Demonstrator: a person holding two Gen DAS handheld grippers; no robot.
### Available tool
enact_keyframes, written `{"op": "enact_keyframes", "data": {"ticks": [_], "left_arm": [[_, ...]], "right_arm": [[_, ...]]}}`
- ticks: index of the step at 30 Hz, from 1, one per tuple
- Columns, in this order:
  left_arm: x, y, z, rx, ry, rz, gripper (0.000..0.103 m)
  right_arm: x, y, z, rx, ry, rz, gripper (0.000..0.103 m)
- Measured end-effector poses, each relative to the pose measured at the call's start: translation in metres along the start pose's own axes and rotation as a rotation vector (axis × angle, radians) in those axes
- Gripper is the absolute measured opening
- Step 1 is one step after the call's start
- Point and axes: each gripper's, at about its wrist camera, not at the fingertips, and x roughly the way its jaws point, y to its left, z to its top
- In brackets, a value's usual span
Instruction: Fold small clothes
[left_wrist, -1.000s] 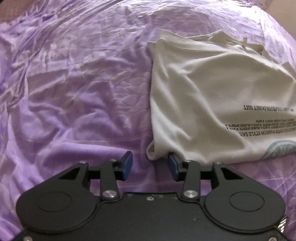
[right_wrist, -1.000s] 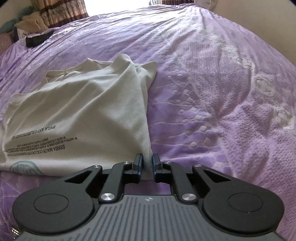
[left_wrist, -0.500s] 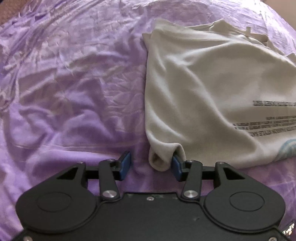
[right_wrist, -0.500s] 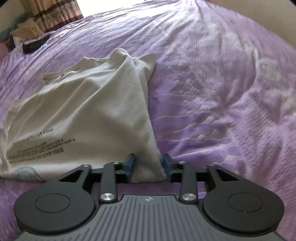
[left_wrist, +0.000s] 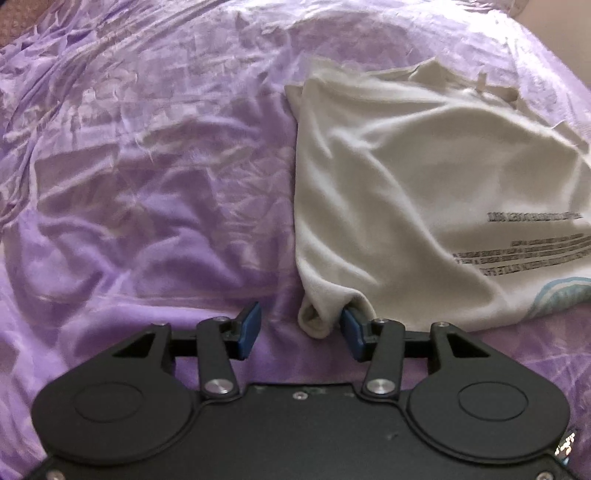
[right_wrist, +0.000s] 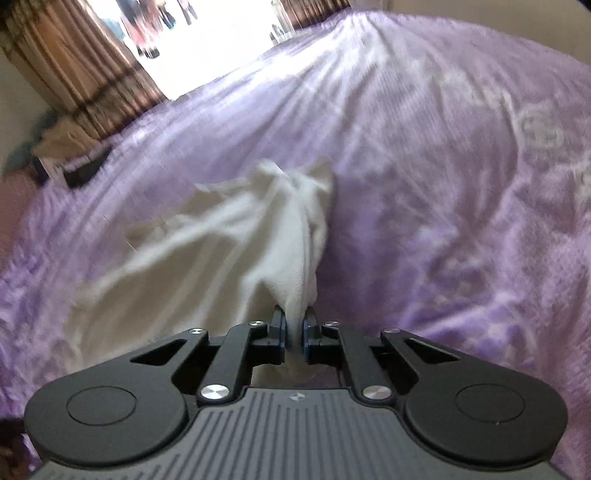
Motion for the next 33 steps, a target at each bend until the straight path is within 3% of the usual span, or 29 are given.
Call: {"op": "enact_keyframes", "data": {"ticks": [6, 14, 22, 25, 29, 33], "left_arm": [[-0.026, 0.025, 0.002, -0.015, -0.048, -0.038, 0.049], [-0.055, 0.073, -0.018, -0.047, -0.096, -0.032, 0.049], [-0.055, 0.115, -0.044, -0.111, -0.077, -0.03, 0.049], [-0.055, 0.123, -0.049, -0.138, -0.072, -0.027, 0.049], [-0.058, 0.129, -0.05, -0.152, -0.078, -0.025, 0.049], [-0.057, 0.132, -0.046, -0.157, -0.079, -0.026, 0.05]], "right_arm": [[-0.01, 0.069, 0.01, -0.116, -0.068, 0.057, 0.008], [0.001, 0.185, 0.008, -0.275, -0.078, 0.171, 0.008], [0.015, 0.299, -0.033, -0.456, 0.013, 0.336, 0.007], [0.046, 0.327, -0.076, -0.52, 0.109, 0.329, 0.008], [0.098, 0.336, -0.135, -0.571, 0.266, 0.239, 0.008], [0.122, 0.33, -0.167, -0.585, 0.303, 0.165, 0.01]]}}
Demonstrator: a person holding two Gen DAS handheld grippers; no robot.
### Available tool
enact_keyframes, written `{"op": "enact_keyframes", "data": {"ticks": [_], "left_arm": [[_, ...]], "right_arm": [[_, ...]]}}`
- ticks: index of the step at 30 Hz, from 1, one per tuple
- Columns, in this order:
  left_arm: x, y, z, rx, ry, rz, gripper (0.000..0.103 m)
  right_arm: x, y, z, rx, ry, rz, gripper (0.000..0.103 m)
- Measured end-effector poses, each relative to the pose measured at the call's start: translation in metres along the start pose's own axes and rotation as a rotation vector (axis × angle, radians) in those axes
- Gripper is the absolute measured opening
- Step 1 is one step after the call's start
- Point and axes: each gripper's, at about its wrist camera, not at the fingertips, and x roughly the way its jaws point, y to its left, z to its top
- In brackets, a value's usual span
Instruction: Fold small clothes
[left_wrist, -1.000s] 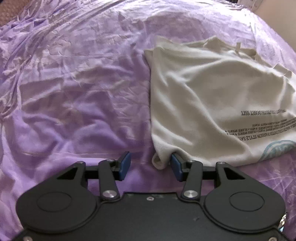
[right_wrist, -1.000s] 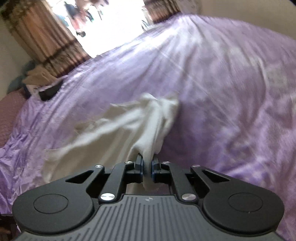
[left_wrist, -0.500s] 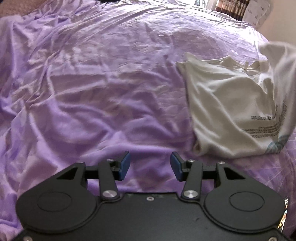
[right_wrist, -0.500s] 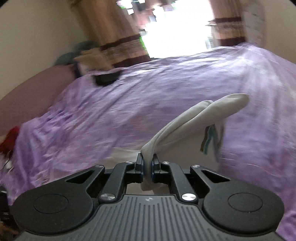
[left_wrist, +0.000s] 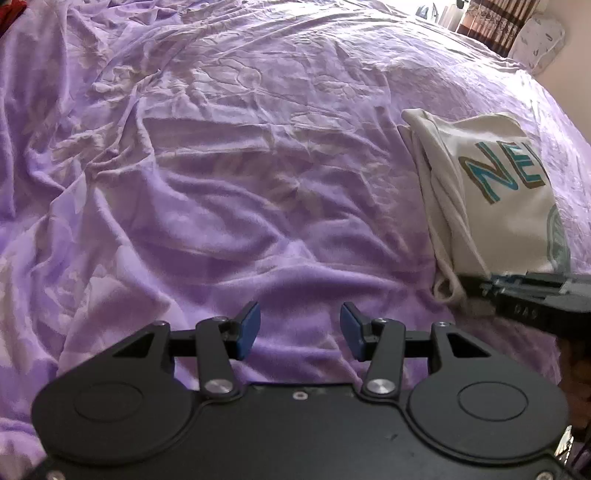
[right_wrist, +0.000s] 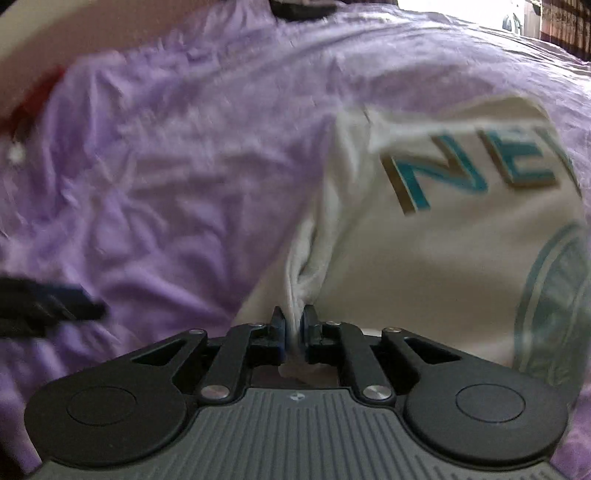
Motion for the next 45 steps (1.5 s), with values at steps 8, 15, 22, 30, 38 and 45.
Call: {"op": "enact_keyframes", "data": {"ticks": [8, 15, 22, 30, 38, 45], "left_arm": [[0.005, -0.012, 0.007, 0.025, 0.004, -0.017, 0.05], [0.009, -0.014, 0.007, 0.029, 0.018, -0.018, 0.05], [0.01, -0.012, 0.007, 0.017, 0.026, -0.023, 0.05], [0.013, -0.012, 0.006, 0.026, 0.032, -0.022, 0.05], [0.009, -0.018, 0.011, 0.018, 0.01, -0.032, 0.05], [0.009, -0.054, 0.033, 0.033, -0.024, -0.099, 0.05]], "right_arm": [[-0.01, -0.004, 0.01, -0.011, 0.042, 0.083, 0.036], [-0.056, -0.01, 0.023, 0.004, -0.075, 0.211, 0.046], [-0.019, -0.025, 0.017, 0.052, 0.017, 0.104, 0.039], [-0.01, -0.026, 0.008, 0.105, 0.038, 0.092, 0.039], [0.003, -0.034, -0.004, 0.163, 0.07, 0.146, 0.039], [-0.051, -0.096, 0.009, 0.267, -0.075, 0.287, 0.039]]}}
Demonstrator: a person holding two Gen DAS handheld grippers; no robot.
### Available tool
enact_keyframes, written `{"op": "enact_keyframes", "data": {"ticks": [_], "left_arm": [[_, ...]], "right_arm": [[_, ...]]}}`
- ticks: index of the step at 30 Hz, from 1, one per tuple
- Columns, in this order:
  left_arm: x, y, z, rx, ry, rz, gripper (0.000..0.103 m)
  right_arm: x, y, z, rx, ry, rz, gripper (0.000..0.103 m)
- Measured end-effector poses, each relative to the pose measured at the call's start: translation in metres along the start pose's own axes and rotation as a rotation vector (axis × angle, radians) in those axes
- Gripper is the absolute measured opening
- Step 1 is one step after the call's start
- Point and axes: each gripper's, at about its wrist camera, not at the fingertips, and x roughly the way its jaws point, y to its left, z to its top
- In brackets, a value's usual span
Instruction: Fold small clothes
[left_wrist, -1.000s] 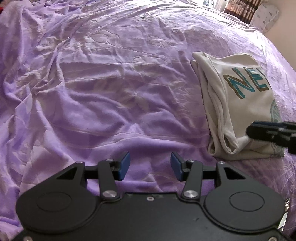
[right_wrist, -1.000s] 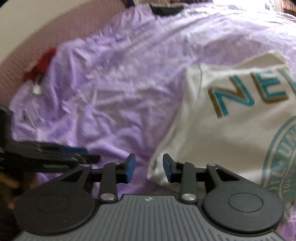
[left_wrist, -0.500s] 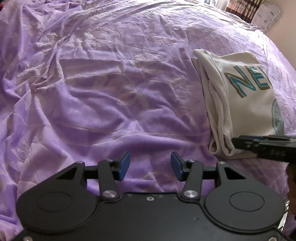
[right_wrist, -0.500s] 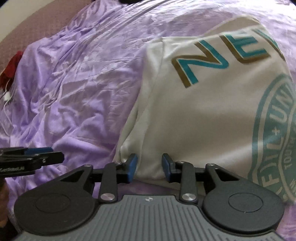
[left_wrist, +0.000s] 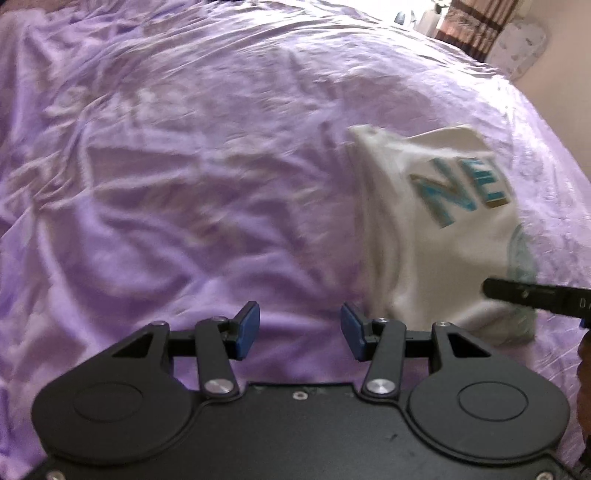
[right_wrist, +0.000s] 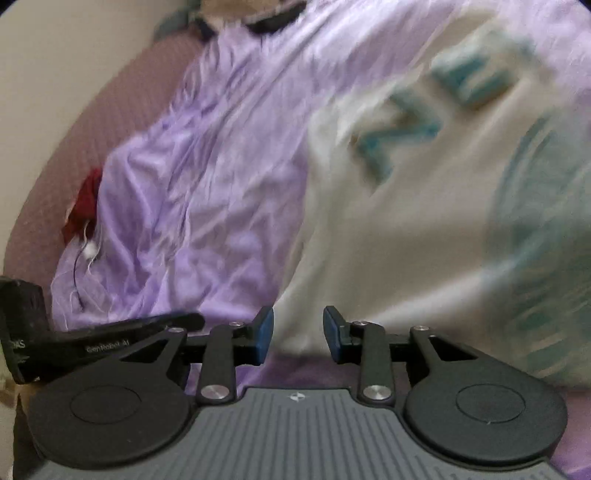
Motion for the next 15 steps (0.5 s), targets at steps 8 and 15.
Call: {"op": "enact_keyframes", "data": {"ticks": [8, 15], "left_arm": [[0.025, -0.091, 0.019, 0.101, -0.09, -0.185, 0.051], [0.094, -0.121, -0.03, 0.267, 0.054, -0.092, 0.052]], "right_arm": [[-0.029, -0.031, 0.007, -0.068, 0.012, -0.307, 0.001], [-0.009, -0.077, -0.034, 0.068, 0.057, -0.226, 0.0]]}}
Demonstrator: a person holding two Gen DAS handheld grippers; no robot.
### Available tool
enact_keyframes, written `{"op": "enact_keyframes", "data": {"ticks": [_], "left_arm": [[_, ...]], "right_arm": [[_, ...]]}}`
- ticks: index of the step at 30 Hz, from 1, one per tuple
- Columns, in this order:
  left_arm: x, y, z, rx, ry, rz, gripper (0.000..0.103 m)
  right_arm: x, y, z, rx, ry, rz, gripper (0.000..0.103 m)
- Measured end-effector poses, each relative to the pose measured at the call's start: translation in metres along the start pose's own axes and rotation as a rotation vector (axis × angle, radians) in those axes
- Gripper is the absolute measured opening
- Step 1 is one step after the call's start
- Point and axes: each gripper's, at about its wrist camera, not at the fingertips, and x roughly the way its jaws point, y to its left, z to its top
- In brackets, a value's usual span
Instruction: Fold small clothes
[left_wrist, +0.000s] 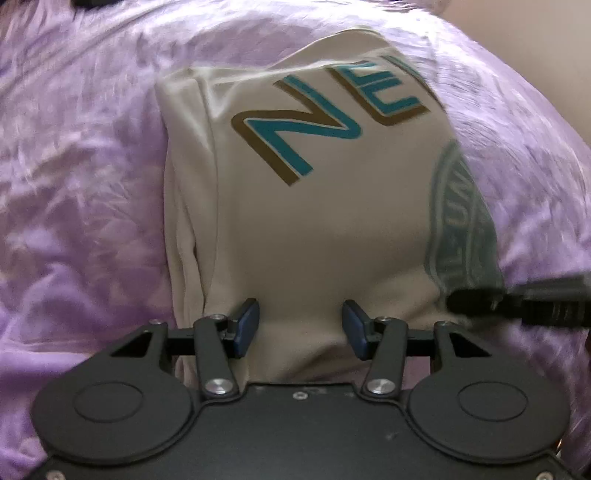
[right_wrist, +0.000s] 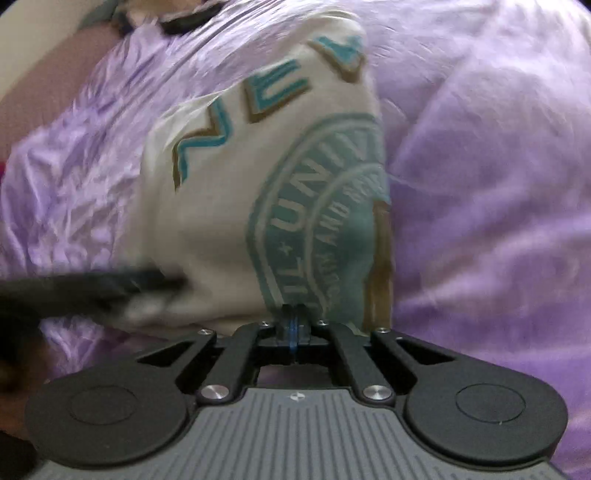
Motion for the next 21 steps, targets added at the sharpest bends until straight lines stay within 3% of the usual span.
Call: {"op": "enact_keyframes", "data": {"ticks": [3, 7, 11, 14, 15, 16, 17, 19, 21], "left_arm": [[-0.01, 0.003, -0.005, 0.004, 0.037, -0.001, 0.052], [-0.026, 0.011, 0.001, -0.035, 0.094, -0.023, 0.052], [-0.048, 0.001, 0.034, 0.009, -0.046, 0.036, 0.053], [-0.029, 0.006, 0.053, -0.04, -0.09, 0.075, 0.054], [-0.015, 0.009, 0.053, -0.057, -0.057, 0.109, 0.055], [0.008, 0.015, 0.05, -0.077, 0.034, 0.169, 0.063], [0.026, 0.024, 0.045, -0.113, 0.079, 0.164, 0.064], [0.029, 0.032, 0.036, -0.175, 0.035, 0.133, 0.064], [0.017, 0.028, 0.034, -0.154, 0.009, 0.14, 0.063]], "right_arm": [[-0.007, -0.002, -0.002, -0.002, 0.009, 0.01, 0.0], [-0.031, 0.015, 0.008, -0.095, 0.011, -0.045, 0.003], [-0.055, 0.041, 0.03, -0.228, -0.139, -0.097, 0.006], [-0.042, 0.041, 0.054, -0.213, -0.158, -0.109, 0.006], [-0.033, 0.04, 0.057, -0.208, -0.159, -0.117, 0.006], [-0.02, 0.035, 0.059, -0.206, -0.14, -0.151, 0.006], [-0.006, 0.027, 0.058, -0.199, -0.113, -0.168, 0.005], [0.012, 0.002, 0.044, -0.138, -0.105, -0.156, 0.0], [0.01, 0.001, 0.037, -0.159, -0.135, -0.158, 0.0]]}}
